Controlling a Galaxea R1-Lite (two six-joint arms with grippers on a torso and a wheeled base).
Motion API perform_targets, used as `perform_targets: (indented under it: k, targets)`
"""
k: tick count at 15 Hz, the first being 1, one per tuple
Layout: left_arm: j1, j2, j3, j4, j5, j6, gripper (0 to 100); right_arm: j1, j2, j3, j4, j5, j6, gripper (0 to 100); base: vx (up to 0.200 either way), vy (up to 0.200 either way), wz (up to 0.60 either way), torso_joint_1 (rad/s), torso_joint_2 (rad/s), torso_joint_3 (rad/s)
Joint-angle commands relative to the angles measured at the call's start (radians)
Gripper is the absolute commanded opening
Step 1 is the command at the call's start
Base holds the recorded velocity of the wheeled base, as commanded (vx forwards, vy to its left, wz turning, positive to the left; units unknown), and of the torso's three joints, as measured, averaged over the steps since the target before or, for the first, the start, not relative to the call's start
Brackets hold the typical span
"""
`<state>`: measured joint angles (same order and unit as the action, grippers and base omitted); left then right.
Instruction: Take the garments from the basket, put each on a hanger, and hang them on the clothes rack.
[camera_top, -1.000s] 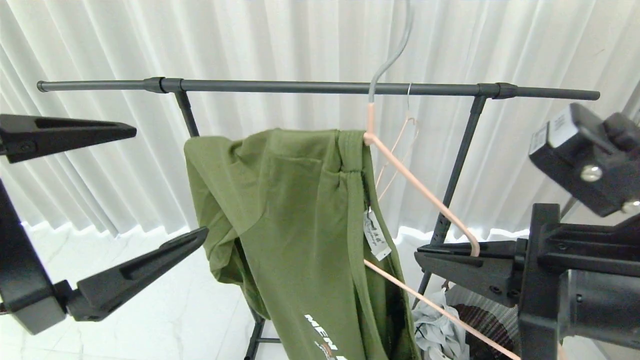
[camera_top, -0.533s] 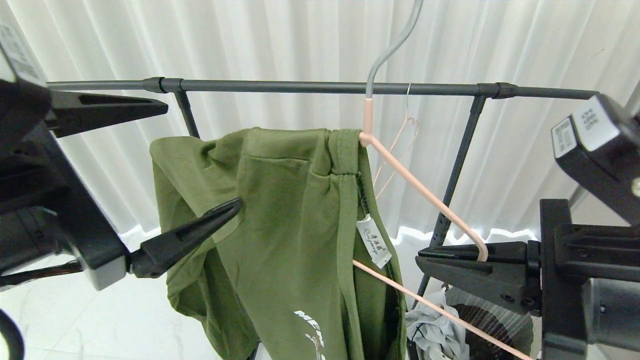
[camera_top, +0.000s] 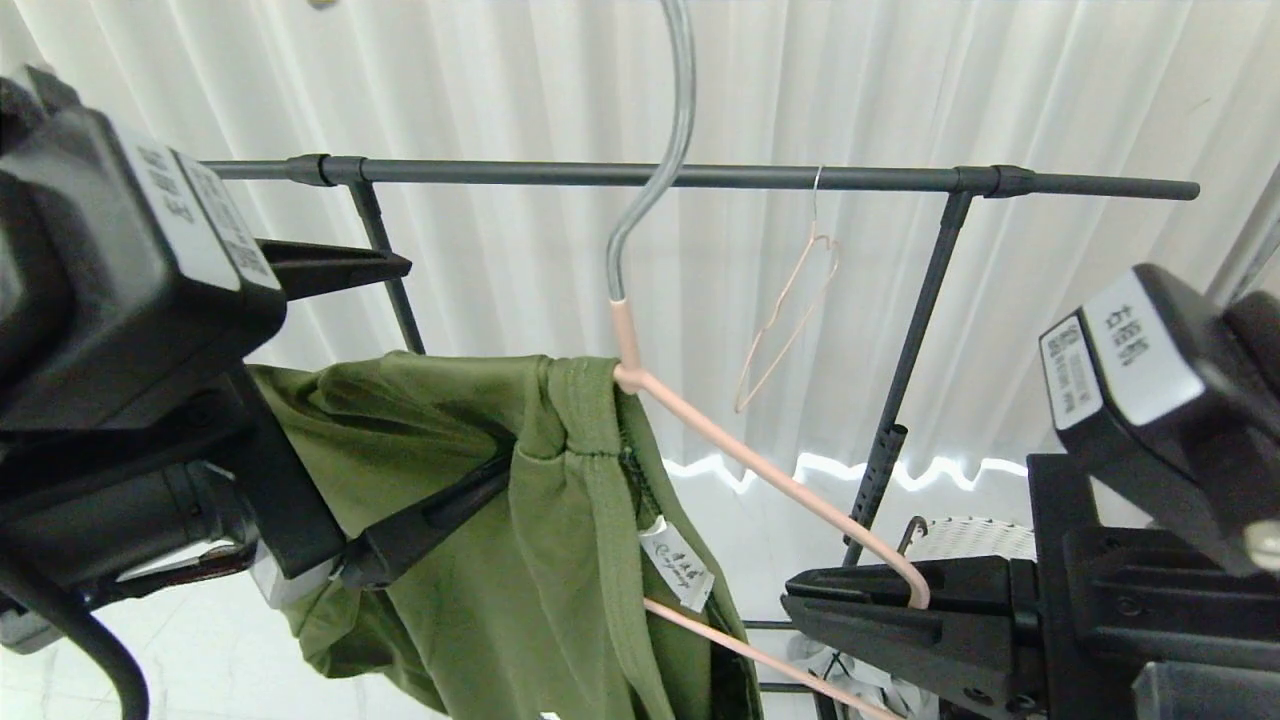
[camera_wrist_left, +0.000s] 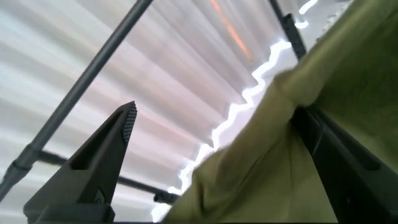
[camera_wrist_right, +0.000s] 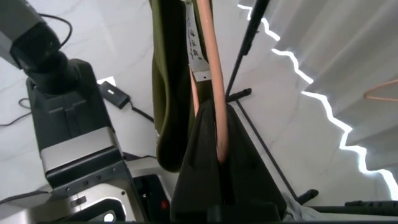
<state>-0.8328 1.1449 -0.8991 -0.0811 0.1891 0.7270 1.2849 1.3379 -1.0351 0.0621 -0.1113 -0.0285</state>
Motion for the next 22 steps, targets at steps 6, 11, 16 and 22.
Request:
perform_targets:
  k: [6,11,16,22]
  targets:
    - [0.000,0.001,0.023,0.000,-0.017,0.000,0,0.002,0.007,0.003,0.001,0.028,-0.011,0,0.000,0.000,0.00,0.000,0.00,0.000]
    - [0.000,-0.007,0.055,0.000,-0.042,0.000,0,0.002,0.007,0.006,0.001,0.038,-0.011,0,0.000,0.000,0.00,0.000,0.00,0.000]
    - [0.020,-0.002,0.059,0.000,-0.036,0.000,0,-0.001,0.001,0.012,-0.001,0.027,-0.010,100,0.000,0.000,0.00,0.000,0.00,0.000]
    - [0.066,0.027,0.088,-0.089,0.116,-0.017,0,-0.110,-0.036,0.020,-0.005,-0.013,-0.016,100,0.000,0.000,0.00,0.000,0.00,0.000]
